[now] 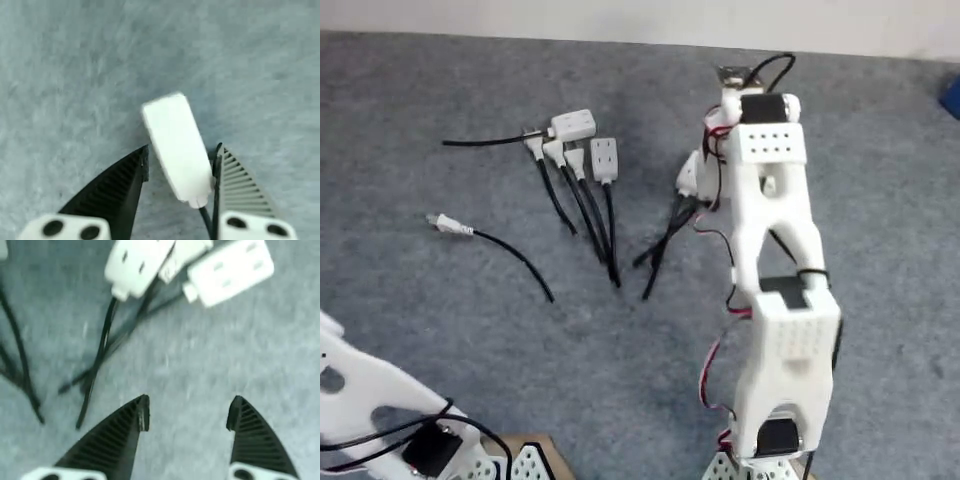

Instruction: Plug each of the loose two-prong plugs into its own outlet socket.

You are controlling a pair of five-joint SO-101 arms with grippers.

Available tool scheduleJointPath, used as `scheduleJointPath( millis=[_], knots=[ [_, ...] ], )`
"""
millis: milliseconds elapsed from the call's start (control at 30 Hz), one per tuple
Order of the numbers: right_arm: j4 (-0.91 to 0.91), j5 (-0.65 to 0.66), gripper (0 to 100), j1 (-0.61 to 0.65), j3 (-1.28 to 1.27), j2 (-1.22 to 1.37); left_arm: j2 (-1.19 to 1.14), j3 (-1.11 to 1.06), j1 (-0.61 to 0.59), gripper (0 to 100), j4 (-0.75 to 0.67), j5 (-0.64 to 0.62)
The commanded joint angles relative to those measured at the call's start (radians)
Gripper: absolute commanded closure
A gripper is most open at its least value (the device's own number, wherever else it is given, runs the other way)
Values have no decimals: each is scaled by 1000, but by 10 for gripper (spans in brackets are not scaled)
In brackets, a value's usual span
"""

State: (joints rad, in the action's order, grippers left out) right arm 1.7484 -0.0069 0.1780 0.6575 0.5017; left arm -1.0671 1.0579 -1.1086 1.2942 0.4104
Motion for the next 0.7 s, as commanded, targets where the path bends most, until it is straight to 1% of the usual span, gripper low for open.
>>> scheduleJointPath(
  millis=[0, 67, 133, 167, 233, 267, 400, 467, 600, 667],
  knots=[
    [16, 80, 742, 45, -173, -213, 2, 38, -73, 787, -18, -6],
    [16, 147, 742, 74, -282, -272, 4, 38, -77, 787, -11, -6],
    [12, 181, 742, 108, -404, -312, 5, 39, -76, 786, 58, 0],
    [10, 186, 742, 124, -456, -321, 5, 39, -70, 785, 92, 5],
    [-38, 184, 742, 136, -556, -331, -4, 33, -50, 786, 132, 54],
    [-68, 184, 742, 137, -595, -331, -5, 30, -36, 786, 140, 71],
    [-206, 183, 742, 137, -728, -331, -27, 47, 36, 783, 137, 74],
    [-243, 181, 742, 134, -768, -334, -13, 102, 70, 782, 140, 72],
    [-291, 97, 742, 65, -783, -420, -2, 251, 130, 765, 143, 32],
    [-294, 98, 742, 36, -791, -506, -2, 335, 170, 743, 210, 32]
  ],
)
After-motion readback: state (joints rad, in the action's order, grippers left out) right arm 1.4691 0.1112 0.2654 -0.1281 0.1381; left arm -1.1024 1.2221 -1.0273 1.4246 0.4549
